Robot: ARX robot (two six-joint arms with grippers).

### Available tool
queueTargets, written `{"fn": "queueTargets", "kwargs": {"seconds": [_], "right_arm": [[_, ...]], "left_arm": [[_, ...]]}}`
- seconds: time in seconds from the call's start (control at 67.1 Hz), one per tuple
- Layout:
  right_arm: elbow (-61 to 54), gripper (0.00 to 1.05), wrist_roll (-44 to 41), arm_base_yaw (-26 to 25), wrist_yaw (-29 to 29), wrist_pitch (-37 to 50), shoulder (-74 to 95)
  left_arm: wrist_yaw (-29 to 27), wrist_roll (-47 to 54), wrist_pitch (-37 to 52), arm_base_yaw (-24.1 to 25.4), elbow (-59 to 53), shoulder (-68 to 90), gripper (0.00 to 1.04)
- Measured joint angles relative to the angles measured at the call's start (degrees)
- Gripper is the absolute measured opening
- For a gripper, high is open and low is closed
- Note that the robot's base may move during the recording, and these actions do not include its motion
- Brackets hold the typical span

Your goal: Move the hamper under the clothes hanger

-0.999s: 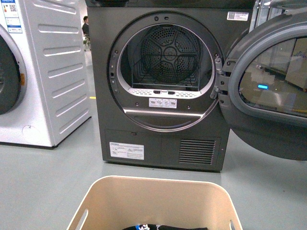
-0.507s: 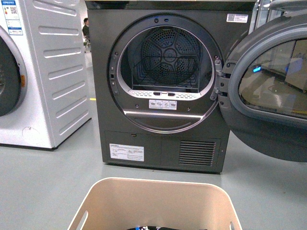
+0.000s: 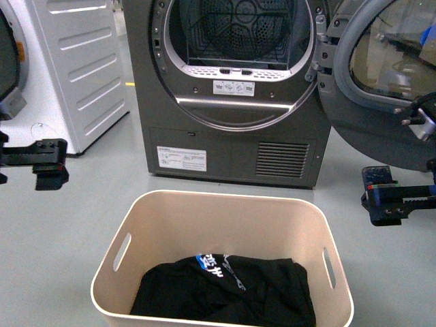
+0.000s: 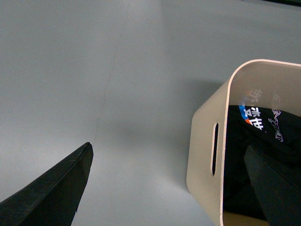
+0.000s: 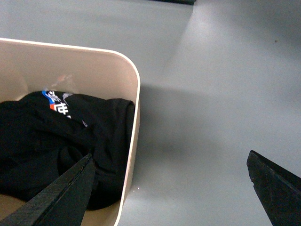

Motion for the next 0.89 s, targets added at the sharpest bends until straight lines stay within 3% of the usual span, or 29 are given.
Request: {"fn": "queueTargets", "kwargs": {"seconds": [0.418,0.895], "right_arm": [[10.01,0.97,-1.99,1.92,3.50,-0.85,16.94],[13.25,0.97,-1.55,3.85,5.73,-0.90,25.73]], "left_arm": [[0.35,-1.05,2.51,-7.72,7.15,15.96,0.98],[-0.13,-2.97,2.67,-11.08,13.35,24.68,0.98]]}}
